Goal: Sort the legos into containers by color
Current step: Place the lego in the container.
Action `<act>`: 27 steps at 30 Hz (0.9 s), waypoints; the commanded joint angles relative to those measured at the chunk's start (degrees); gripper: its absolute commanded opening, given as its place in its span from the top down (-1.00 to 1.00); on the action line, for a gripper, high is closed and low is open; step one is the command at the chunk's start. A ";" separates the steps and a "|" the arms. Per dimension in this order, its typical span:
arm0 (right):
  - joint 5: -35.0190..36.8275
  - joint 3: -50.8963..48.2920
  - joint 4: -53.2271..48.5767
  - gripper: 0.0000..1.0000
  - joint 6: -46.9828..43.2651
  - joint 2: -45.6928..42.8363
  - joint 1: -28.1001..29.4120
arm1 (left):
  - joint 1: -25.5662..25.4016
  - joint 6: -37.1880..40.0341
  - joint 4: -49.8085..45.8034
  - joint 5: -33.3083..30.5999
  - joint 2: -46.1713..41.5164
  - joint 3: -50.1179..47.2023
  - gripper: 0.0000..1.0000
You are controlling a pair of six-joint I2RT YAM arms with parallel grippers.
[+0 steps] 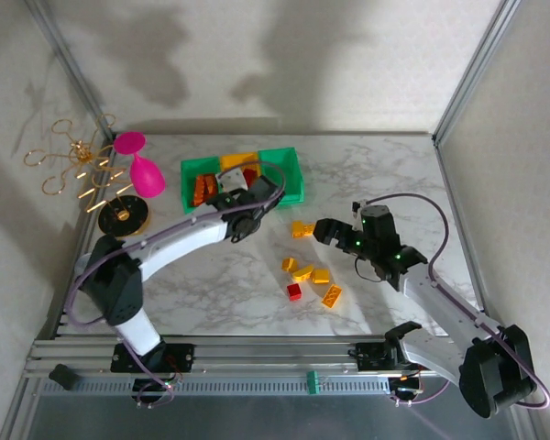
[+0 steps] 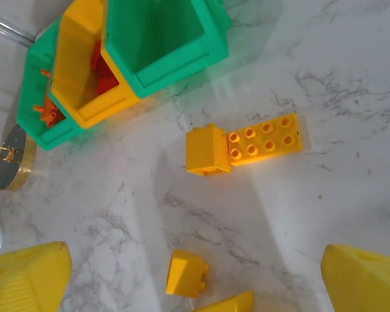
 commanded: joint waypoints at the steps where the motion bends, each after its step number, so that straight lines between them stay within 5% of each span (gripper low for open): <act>1: -1.39 2.89 1.84 -0.97 -0.47 1.86 -0.39 | 3.87 10.19 2.51 -2.50 6.48 6.37 0.41; 8: -2.34 5.91 2.73 -0.97 -1.57 6.54 -0.43 | 11.97 16.66 7.39 -1.56 19.51 18.67 0.39; 15: -2.55 8.13 3.40 -0.97 -2.17 10.19 -0.43 | 14.16 19.43 7.27 -0.25 29.73 28.51 0.32; 20: -3.74 10.01 4.06 -0.97 -2.26 12.23 -0.51 | 14.45 20.52 7.92 0.89 30.77 30.15 0.00; 27: -4.65 11.88 2.08 -0.97 -3.13 13.66 -0.47 | 13.99 20.20 4.71 1.84 26.36 30.94 -0.13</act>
